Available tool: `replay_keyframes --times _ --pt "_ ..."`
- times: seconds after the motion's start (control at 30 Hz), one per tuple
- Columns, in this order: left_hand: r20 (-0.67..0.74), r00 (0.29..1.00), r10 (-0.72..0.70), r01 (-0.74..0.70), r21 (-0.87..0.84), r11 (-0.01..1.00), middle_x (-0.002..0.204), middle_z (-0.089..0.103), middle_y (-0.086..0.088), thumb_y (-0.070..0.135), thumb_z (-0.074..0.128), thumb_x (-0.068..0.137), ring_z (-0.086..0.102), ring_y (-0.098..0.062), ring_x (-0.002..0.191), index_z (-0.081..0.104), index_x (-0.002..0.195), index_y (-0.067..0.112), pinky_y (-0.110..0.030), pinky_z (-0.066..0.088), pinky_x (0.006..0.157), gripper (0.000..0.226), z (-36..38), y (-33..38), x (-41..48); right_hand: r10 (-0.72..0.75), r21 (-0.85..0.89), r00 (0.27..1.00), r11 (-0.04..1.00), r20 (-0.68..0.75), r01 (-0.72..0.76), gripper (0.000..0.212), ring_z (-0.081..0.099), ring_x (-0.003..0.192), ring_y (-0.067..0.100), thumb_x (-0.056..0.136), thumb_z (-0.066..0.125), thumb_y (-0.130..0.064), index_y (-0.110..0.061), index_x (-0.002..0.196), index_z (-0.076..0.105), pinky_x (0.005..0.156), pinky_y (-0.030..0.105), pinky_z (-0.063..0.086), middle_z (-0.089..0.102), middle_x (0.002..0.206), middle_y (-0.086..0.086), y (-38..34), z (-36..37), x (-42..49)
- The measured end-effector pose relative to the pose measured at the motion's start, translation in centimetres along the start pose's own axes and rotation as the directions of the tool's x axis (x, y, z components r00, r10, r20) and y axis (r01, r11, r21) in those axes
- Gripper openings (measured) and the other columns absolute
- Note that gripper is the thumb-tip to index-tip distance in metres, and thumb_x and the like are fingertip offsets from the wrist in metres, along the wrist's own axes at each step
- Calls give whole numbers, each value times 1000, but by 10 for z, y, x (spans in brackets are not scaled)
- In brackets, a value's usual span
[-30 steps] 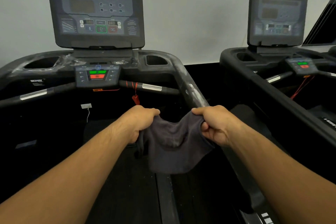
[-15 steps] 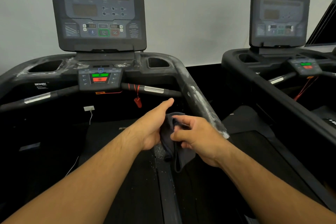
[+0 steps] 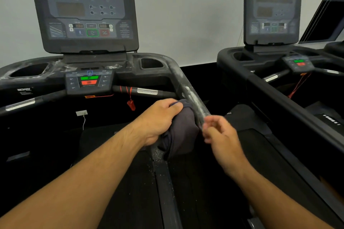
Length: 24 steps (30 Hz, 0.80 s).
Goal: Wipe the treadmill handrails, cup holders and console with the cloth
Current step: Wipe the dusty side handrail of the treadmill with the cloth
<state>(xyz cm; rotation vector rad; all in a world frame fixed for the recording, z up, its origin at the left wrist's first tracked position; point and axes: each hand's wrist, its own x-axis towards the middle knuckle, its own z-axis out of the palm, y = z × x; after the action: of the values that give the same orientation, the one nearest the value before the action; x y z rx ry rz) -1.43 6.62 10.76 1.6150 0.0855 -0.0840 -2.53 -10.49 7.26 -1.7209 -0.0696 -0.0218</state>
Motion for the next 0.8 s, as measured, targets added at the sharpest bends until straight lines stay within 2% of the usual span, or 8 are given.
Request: replay_keyframes --times 0.1,0.2,0.3,0.4,0.47,0.53,0.63,0.8 --pt "154 985 76 -67 -65 996 96 68 -12 19 47 102 63 -19 88 65 108 10 -33 53 83 21 13 14 1 142 253 958 945 250 -206 46 60 112 6 84 64 -47 -31 126 53 96 33 42 64 122 -8 3 -21 7" --pt "181 979 96 -80 -97 992 105 69 -15 20 46 102 65 -18 94 64 114 9 -33 53 89 23 26 13 7 184 391 902 854 391 -344 38 63 113 25 92 55 -31 -13 125 60 97 45 46 68 119 10 -5 -36 6" --pt "172 984 39 -19 -121 993 110 70 -13 22 47 102 67 -18 98 65 112 13 -34 54 91 22 38 -5 12 218 390 939 866 266 -312 26 69 96 25 88 59 -13 -2 110 66 86 39 55 71 107 18 -9 -55 9" --pt "121 993 4 1 -38 999 99 71 -5 24 47 102 67 -13 90 66 107 18 -30 55 84 20 60 -28 13 46 -88 999 995 -9 -47 7 64 69 16 85 69 -11 -15 91 70 69 32 53 70 74 8 -4 -82 15" --pt "60 998 16 -22 110 994 92 69 2 27 48 101 64 -11 85 64 103 21 -25 53 76 18 77 -45 14 -139 -560 981 828 -136 40 6 56 61 14 84 71 -18 -21 84 66 65 29 46 57 63 -2 5 -93 20" --pt "-1 999 43 -40 335 941 91 66 2 31 49 100 62 -13 83 60 102 22 -24 50 70 15 90 -60 17 -148 -804 984 595 -99 9 16 61 83 22 87 66 -28 -24 102 64 74 32 45 58 86 -1 17 -88 17" --pt "-221 968 116 21 535 844 97 63 -1 33 49 98 60 -18 88 58 105 21 -36 51 79 17 83 -76 29 160 -858 986 501 -34 -111 71 48 120 31 87 52 -60 -31 146 26 93 40 43 35 141 5 42 -67 4" --pt "-316 938 145 82 607 791 100 61 0 32 40 101 58 -17 89 60 100 22 -42 51 84 23 49 -84 45 322 -934 947 343 14 -103 97 26 136 40 78 36 -82 -42 145 -22 102 52 39 -7 160 4 59 -41 -8"
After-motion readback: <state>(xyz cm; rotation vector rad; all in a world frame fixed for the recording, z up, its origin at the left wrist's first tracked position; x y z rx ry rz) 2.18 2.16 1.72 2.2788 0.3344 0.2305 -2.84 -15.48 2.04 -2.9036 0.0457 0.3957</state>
